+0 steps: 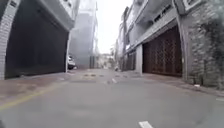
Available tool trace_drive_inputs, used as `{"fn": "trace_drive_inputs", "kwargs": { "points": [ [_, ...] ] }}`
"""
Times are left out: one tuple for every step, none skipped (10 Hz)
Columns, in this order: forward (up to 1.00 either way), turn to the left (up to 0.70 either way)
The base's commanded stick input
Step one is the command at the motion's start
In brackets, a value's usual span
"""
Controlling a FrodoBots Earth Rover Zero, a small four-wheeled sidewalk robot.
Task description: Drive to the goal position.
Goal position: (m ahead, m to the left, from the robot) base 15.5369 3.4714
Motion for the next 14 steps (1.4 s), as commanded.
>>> {"fn": "trace_drive_inputs", "kwargs": {
  "points": [
    [1.0,0.0],
    [1.0,0.0],
    [1.0,0.0],
    [1.0,0.0],
    [1.0,0.0],
    [1.0,0.0],
    [1.0,0.0],
    [1.0,0.0],
    [1.0,0.0],
    [1.0,0.0],
    [1.0,0.0],
    [1.0,0.0],
    [1.0,0.0],
    [1.0,0.0]
  ]
}}
